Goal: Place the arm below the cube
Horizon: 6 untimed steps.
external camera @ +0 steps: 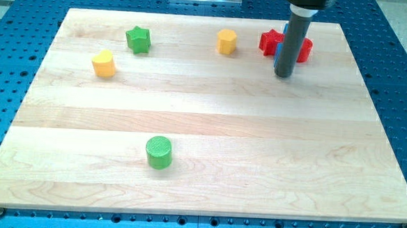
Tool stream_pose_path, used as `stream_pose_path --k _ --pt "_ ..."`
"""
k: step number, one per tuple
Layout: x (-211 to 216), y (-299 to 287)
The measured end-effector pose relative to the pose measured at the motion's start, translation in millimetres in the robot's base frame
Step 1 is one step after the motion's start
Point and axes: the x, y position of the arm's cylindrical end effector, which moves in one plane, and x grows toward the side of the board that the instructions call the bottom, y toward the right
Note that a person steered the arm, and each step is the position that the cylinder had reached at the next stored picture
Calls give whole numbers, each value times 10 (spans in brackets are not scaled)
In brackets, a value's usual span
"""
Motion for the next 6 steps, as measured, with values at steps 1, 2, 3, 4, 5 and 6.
stream_pose_path --k 1,2,3,4,5,6 --pt "-22 514" --pt "-314 692" --pt "-442 526" --pt "-310 562" --pt "7 385" --pt "26 50"
